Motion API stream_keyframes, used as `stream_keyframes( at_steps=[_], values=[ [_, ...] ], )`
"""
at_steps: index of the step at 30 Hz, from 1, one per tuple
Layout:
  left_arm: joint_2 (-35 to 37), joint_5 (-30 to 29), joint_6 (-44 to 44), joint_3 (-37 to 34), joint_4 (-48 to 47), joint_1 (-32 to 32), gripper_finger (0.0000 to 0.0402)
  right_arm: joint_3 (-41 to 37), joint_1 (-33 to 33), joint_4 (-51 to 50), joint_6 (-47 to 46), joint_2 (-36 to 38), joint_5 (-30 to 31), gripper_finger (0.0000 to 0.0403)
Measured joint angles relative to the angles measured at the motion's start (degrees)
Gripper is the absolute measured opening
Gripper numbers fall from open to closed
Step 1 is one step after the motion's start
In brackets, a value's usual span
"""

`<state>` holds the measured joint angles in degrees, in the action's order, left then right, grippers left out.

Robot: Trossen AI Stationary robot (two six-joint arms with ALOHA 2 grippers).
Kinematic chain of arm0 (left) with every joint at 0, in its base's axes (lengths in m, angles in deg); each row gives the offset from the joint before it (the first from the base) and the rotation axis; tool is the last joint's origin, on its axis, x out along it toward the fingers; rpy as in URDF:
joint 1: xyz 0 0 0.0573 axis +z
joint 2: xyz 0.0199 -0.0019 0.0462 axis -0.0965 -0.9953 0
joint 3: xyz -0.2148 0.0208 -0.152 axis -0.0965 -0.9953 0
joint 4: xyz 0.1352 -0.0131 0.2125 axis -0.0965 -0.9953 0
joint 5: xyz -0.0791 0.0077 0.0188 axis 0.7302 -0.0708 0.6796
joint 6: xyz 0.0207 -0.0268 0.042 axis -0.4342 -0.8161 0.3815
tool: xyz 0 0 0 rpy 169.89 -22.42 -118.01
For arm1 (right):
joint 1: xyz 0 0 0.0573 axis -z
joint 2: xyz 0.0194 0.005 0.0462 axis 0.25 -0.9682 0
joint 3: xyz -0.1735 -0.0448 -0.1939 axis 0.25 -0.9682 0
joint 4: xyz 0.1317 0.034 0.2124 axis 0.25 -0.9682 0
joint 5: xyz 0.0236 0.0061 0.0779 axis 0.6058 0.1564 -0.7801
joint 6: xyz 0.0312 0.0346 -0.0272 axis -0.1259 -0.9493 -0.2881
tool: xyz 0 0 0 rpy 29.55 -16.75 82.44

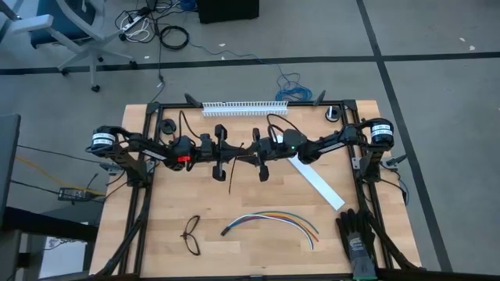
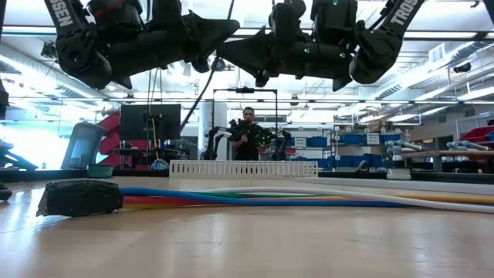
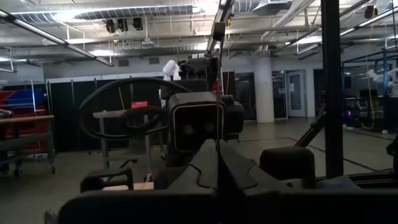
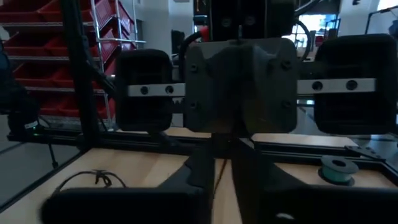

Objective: Ziptie cables
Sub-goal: Wrap the zip tie around the cable wires

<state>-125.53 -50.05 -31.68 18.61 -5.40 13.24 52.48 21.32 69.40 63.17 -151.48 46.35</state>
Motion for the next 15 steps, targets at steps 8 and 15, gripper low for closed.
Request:
stream_keyframes(
  at_steps=[8, 15],
  values=[
    [0.0, -0.2, 0.0, 0.0, -0.9, 0.0, 0.0001, 0.0, 0.1, -2.0, -1.1, 0.0, -0.3, 0.0001],
    [0.0, -1.2, -4.4, 0.0, -4.6, 0.3, 0.0022, 0.0, 0.1, -7.1, -1.6, 0.0, -0.5, 0.0]
  ],
)
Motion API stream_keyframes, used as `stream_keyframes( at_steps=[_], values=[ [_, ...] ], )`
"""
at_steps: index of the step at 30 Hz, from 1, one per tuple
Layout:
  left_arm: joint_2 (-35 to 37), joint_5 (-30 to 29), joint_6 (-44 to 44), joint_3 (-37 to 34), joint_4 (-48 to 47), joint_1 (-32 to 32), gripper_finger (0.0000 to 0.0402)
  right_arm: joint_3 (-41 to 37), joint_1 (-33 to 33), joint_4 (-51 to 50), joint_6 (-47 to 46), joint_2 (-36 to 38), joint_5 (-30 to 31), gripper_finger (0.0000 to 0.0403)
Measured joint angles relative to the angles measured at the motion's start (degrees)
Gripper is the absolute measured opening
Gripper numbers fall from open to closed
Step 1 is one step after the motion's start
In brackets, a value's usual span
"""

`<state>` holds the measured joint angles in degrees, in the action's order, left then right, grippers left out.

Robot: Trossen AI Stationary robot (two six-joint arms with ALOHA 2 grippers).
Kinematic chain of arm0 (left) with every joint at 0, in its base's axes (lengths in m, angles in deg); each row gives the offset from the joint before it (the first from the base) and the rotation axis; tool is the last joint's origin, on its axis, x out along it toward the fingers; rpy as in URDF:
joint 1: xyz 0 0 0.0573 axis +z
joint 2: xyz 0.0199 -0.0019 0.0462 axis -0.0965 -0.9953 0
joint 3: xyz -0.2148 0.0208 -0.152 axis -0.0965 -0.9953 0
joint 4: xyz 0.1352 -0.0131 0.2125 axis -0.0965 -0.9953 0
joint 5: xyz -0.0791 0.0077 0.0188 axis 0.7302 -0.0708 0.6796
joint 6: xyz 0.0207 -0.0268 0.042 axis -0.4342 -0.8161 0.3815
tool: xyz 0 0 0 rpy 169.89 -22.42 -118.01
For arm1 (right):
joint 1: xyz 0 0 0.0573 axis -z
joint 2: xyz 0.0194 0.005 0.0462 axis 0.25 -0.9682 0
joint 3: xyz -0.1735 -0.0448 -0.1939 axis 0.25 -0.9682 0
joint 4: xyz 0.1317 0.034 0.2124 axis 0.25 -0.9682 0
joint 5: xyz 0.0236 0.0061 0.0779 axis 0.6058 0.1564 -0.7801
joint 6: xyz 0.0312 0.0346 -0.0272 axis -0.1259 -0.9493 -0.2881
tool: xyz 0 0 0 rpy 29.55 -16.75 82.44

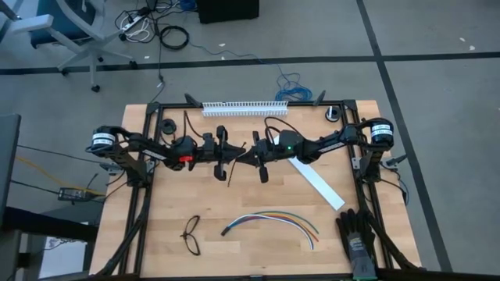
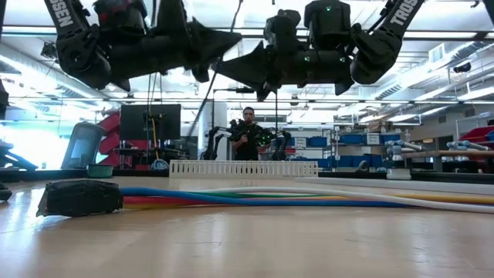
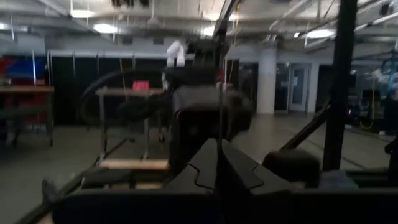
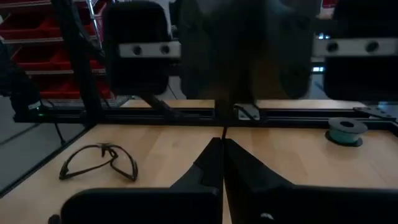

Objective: Ziptie cables
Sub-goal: Wrap the zip tie around the cable wires

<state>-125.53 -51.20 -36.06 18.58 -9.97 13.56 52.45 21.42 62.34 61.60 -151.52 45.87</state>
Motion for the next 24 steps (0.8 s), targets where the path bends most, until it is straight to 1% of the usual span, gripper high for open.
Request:
stream_keyframes(
  at_steps=[2, 5, 15, 19, 24],
  values=[
    [0.0, -0.2, -0.8, 0.0, -1.8, 0.1, 0.0031, 0.0, -0.1, 0.0, -0.1, 0.0, 0.0, 0.0],
    [0.0, -0.1, -3.0, 0.0, -2.0, 0.1, 0.0042, 0.0, -0.1, -0.2, -0.9, 0.0, 0.0, 0.0],
    [0.0, -0.1, -2.9, 0.0, -2.6, 0.1, 0.0083, 0.0, -0.1, -1.7, -2.0, 0.0, 0.0, 0.0],
    [0.0, 0.0, -2.7, 0.0, -2.5, 0.1, 0.0082, 0.0, 0.1, -1.7, -4.3, 0.0, 0.0, 0.0],
    [0.0, 0.1, -1.3, 0.0, -2.5, 0.1, 0.0061, 0.0, 0.2, -1.7, -4.5, 0.0, -1.9, 0.0015]
  ],
)
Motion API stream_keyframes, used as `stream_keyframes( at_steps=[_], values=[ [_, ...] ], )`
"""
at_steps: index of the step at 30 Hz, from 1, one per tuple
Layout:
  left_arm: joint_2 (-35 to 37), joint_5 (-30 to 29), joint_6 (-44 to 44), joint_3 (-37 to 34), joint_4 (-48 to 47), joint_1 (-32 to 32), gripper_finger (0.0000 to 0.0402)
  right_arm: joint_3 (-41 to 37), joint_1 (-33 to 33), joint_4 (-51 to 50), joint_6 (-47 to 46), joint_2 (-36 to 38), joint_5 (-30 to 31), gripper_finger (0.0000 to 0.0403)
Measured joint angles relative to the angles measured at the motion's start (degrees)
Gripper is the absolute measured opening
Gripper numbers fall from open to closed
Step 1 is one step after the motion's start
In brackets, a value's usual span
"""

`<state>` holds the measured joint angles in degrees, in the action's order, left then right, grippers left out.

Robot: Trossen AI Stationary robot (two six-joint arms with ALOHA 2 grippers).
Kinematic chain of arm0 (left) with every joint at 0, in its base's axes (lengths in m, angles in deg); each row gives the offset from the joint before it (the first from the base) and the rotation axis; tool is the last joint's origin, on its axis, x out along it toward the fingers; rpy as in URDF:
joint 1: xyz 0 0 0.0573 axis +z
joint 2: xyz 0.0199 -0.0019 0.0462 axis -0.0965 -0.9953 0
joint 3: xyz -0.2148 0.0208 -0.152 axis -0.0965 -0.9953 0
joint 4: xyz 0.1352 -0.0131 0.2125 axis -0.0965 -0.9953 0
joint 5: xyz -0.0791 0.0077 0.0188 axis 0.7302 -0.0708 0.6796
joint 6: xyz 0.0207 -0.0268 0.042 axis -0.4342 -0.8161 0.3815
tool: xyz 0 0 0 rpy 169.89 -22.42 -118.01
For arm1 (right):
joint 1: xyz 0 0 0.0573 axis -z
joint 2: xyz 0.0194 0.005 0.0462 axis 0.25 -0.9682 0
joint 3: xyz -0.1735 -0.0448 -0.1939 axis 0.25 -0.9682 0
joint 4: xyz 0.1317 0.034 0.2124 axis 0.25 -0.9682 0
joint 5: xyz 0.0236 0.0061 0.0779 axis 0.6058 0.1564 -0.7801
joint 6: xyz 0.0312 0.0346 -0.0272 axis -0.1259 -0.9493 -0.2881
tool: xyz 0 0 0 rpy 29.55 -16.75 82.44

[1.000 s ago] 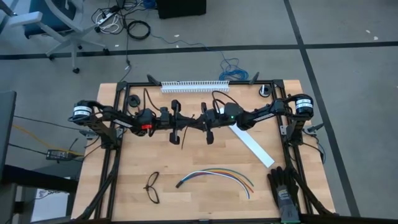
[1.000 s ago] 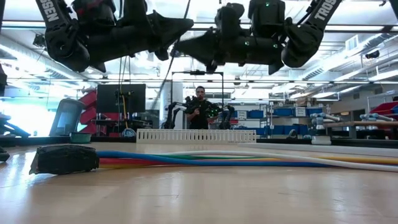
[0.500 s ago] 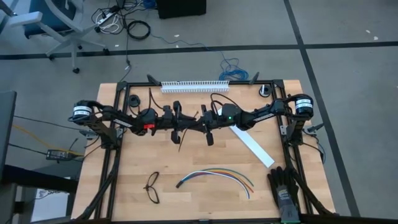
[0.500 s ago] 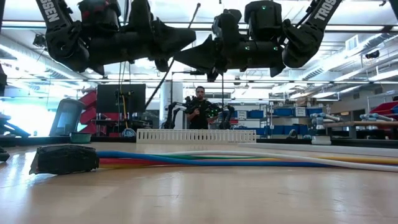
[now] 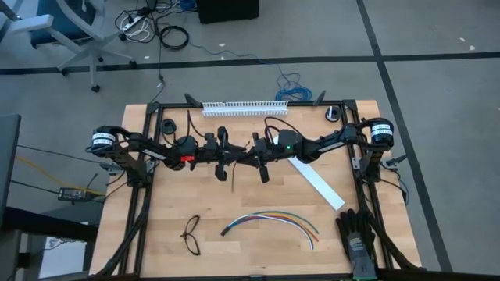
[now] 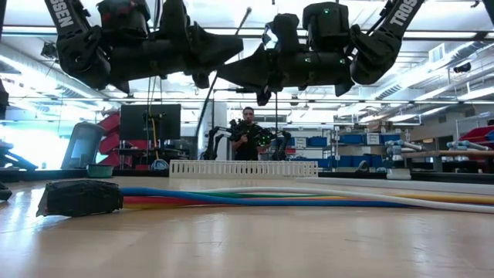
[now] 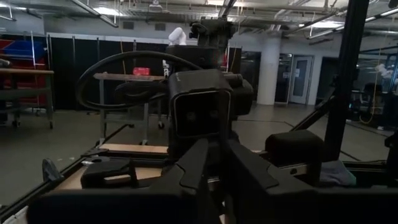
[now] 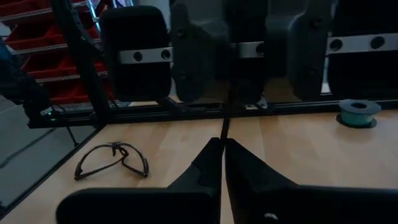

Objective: Ziptie cables
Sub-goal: Wrap the zip tie around the cable wires

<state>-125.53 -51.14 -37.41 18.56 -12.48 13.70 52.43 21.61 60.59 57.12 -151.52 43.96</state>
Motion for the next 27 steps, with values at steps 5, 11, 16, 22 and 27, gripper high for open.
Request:
stream_keyframes(
  at_steps=[5, 11, 16, 22, 27],
  values=[
    [0.0, 0.1, 0.1, 0.0, 0.0, 0.0, 0.0027, 0.0, 0.1, -2.4, 0.0, 0.0, -2.2, 0.0043],
    [0.0, 0.1, 0.3, 0.0, 0.0, 0.0, 0.0006, 0.0, 0.9, -4.8, -0.1, 0.0, -2.2, 0.0072],
    [0.0, 0.1, 2.1, 0.0, 0.0, 0.0, 0.0004, 0.0, 0.9, -0.7, -0.1, 0.0, -2.0, 0.0077],
    [0.0, 0.0, 2.7, 0.0, 0.0, 0.0, 0.0002, 0.0, 1.0, 1.6, 0.0, 0.0, 1.1, 0.0075],
    [0.0, 0.0, 2.7, 0.0, 0.0, 0.0, 0.0002, 0.0, 1.0, 2.5, 0.5, 0.0, 1.1, 0.0036]
  ],
)
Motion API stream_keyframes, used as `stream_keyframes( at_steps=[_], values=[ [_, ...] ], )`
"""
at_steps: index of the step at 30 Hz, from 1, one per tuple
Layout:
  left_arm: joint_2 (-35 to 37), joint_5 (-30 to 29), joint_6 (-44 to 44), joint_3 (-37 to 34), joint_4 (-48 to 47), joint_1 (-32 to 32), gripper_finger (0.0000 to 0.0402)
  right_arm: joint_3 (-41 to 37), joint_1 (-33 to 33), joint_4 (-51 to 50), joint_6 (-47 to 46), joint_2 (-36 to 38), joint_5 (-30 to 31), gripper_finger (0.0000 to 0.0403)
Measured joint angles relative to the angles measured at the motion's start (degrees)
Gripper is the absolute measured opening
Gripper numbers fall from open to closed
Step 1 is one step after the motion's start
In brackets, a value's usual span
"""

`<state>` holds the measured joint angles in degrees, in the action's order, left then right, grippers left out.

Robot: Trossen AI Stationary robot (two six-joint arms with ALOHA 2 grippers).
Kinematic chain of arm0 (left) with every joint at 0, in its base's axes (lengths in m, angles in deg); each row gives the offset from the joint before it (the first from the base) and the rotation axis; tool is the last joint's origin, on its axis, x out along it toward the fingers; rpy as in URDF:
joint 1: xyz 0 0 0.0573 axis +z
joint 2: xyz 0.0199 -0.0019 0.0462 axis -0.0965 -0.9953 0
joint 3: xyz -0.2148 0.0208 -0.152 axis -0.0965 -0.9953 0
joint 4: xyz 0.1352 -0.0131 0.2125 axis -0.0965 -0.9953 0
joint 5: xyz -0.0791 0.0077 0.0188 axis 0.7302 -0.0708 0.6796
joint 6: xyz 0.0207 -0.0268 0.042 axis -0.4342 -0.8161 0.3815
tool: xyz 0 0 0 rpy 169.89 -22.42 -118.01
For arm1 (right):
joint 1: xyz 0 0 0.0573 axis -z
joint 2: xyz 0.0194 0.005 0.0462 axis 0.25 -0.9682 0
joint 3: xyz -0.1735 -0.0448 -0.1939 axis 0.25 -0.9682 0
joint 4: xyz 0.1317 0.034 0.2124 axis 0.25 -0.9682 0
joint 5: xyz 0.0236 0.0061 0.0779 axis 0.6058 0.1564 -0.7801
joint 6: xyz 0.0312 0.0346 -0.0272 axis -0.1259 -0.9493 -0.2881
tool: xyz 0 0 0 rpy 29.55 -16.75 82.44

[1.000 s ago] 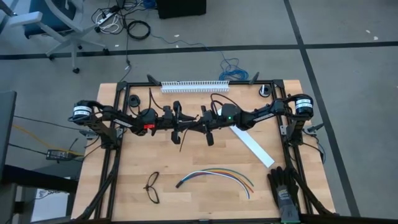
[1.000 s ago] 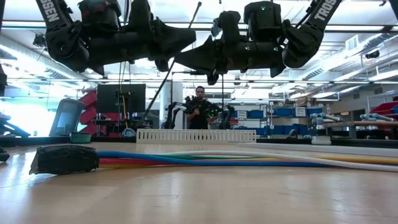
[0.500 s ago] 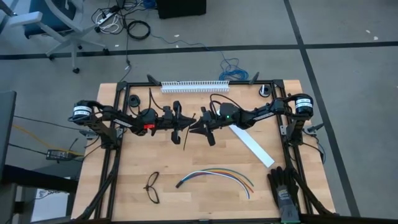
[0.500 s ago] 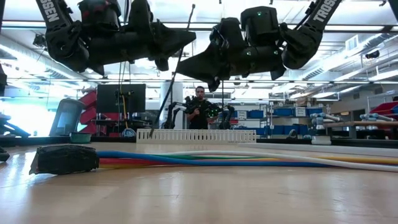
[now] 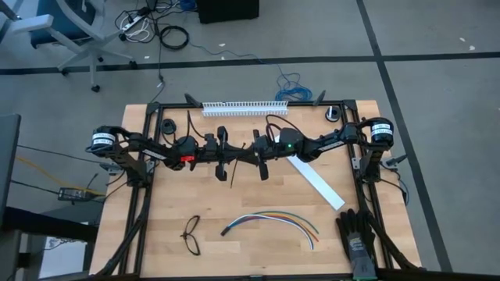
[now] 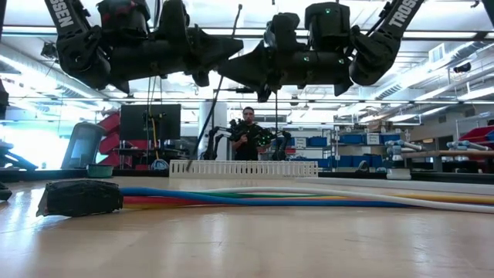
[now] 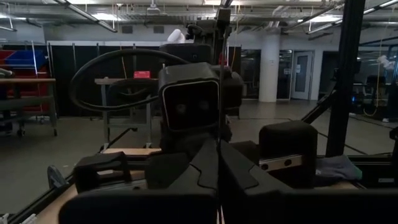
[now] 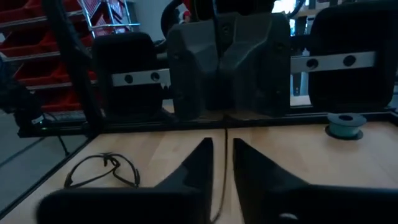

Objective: Ziptie cables
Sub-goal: Wrap the zip tie around the cable wires

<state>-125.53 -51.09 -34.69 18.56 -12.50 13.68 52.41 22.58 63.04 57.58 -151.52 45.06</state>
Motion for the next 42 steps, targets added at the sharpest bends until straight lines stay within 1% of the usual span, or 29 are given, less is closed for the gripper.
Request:
stream_keyframes(
  at_steps=[2, 6, 11, 13, 17, 24, 33, 42],
  values=[
    [0.0, 0.0, 0.0, 0.0, 0.0, 0.0, 0.0003, 0.0, 0.0, 0.0, 0.6, 0.0, 0.0, 0.001],
    [0.0, 0.0, -0.1, 0.0, -0.4, 0.0, 0.0008, 0.0, 0.0, -0.6, 0.9, 0.0, 0.2, 0.0002],
    [0.0, 0.1, -2.7, 0.0, -1.0, 0.0, 0.0016, 0.1, 0.0, -3.9, 1.0, 0.1, -0.1, 0.0001],
    [0.0, 1.3, -2.8, 0.0, -0.4, 0.0, 0.0022, 0.0, -0.1, -6.0, 1.0, 0.0, -0.2, 0.0],
    [0.0, 3.0, -2.7, 0.0, -0.4, 0.0, 0.0039, 0.0, -0.1, -7.8, 0.3, 0.0, -0.7, 0.0],
    [0.0, 2.3, -2.2, 0.0, -4.4, 0.0, 0.0073, 0.0, -0.2, -9.4, -1.1, 0.0, -3.4, 0.0],
    [0.1, 2.1, -1.1, 0.0, -4.2, 0.2, 0.0076, 0.0, -0.2, -16.1, -1.7, 0.0, -4.8, 0.0],
    [0.1, 2.1, -1.5, 0.0, -4.5, 0.9, 0.0076, 0.0, -0.2, -16.0, -2.1, 0.0, -6.6, 0.0]
  ],
)
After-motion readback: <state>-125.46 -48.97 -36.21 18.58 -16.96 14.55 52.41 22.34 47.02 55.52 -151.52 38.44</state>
